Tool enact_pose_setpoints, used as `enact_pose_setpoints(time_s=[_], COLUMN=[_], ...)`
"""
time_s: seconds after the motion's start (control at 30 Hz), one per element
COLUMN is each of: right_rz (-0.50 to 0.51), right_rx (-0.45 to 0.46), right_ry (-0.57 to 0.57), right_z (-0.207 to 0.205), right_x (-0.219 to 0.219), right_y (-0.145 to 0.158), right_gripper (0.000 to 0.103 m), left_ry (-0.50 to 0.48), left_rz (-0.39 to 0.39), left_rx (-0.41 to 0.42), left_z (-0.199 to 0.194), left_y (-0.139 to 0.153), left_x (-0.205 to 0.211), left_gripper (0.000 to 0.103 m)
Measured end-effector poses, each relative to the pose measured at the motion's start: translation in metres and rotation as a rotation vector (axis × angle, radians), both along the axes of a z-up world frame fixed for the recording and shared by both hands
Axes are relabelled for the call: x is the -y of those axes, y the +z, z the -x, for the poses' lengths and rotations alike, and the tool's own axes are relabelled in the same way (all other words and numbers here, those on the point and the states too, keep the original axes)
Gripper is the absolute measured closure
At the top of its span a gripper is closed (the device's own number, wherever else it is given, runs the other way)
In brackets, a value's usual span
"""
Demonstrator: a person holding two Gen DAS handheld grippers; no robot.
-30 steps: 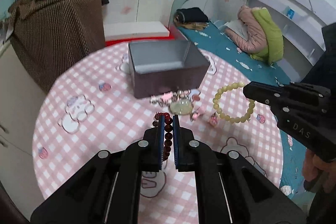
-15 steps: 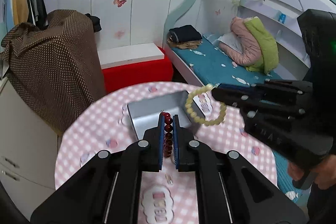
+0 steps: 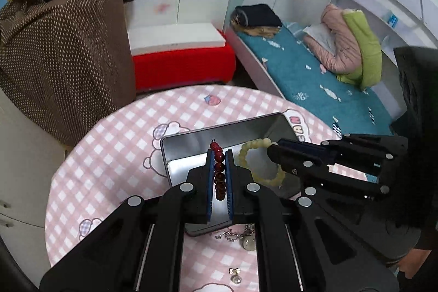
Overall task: Organize jewelry
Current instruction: 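Lower both bracelets into the grey tin and open both grippers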
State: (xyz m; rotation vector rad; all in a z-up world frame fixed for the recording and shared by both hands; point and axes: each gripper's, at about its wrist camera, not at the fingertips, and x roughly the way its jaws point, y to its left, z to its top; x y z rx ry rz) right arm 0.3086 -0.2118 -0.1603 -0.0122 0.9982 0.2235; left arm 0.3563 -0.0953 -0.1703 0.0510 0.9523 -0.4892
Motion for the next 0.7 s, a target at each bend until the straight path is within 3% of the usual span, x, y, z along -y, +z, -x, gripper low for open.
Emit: enact_pose_setpoints(time_s=[0.03,0.07,0.1,0.13,0.17,0.2,0.23,0.27,0.33,0.7], right_rz=[-0.006,-0.012,-0.013,-0.006,-0.004,-0.012,-0.024,-0.024,-0.033,-0.062], right_rx=[0.0,0.002,0.008,0.015,0.024,0.028,0.038,0.051,0.113,0.281], right_ry=[-0.004,-0.011,-0.018,-0.029,-0.041,-0.049,-0.065,-0.077,-0.081,-0.187], right_z=[-0.001,0.001,0.002,0.003,0.006,0.007,0.009,0.01,0.021,0.091], right_x=[0.0,0.002,0.003,0.005,0.008,0.011,0.016,0.019,0.023,0.039], right_y=[0.0,0.0,0.001,0.001,0.002,0.003,0.005,0.007,0.016,0.067], right_gripper=[0.089,0.071,0.066,0.064,0.061,0.057,0.039,0.018,0.008,0.008], left_ry=[0.009,0.016,0.029,0.042,0.073,0.102,0.134,0.157,0.184,0.282], left_rz=[-0.005,-0.01,-0.016,-0.02,-0.021,-0.017,-0.009,0.008,0.03,-0.013], left_rx=[-0.001,0.005,0.013,0.02,0.037,0.054,0.073,0.089,0.111,0.294], left_z=[0.0,0.0,0.001,0.003,0.004,0.006,0.009,0.011,0.02,0.105], left_y=[-0.001,0.0,0.002,0.004,0.008,0.011,0.016,0.02,0.029,0.078], left_x=[-0.001,-0.001,-0.004,-0.005,-0.011,-0.017,-0.024,-0.03,-0.04,-0.06], left_gripper=[0.094,0.086,0.081,0.065,0.042,0.031,0.01,0.006,0.006,0.005])
